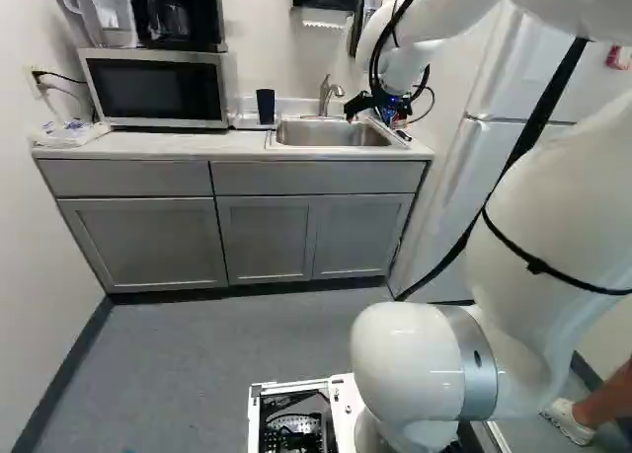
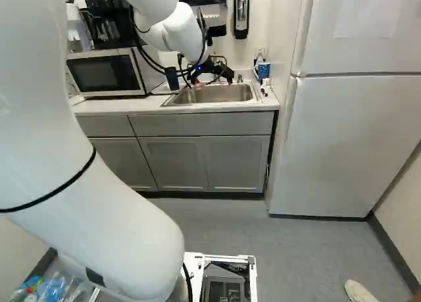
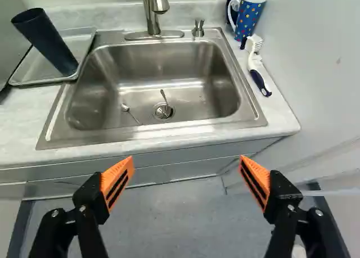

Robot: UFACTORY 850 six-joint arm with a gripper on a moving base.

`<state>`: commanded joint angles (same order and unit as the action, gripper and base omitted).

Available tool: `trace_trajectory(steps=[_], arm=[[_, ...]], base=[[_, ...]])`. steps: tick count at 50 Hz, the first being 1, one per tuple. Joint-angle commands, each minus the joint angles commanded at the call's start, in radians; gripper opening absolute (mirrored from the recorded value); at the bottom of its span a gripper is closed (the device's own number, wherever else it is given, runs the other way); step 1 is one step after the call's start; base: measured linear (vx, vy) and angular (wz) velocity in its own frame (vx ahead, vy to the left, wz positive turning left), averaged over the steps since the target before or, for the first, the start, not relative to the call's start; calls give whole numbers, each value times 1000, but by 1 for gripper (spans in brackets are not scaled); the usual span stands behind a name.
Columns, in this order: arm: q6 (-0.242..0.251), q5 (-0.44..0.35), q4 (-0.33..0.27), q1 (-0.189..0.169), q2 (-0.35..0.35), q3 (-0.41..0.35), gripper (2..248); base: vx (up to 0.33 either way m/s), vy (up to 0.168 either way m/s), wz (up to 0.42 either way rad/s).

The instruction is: Rinse the cup and place it in the tray

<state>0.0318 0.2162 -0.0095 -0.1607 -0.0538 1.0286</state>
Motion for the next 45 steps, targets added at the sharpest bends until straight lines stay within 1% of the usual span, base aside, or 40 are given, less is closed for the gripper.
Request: trace_trajectory(steps=[29, 45], arm=[[0, -1, 0, 0, 0, -1, 247], [-1, -21, 0, 3, -4, -19, 247]], base=[[-1, 1, 1], [0, 0, 0]])
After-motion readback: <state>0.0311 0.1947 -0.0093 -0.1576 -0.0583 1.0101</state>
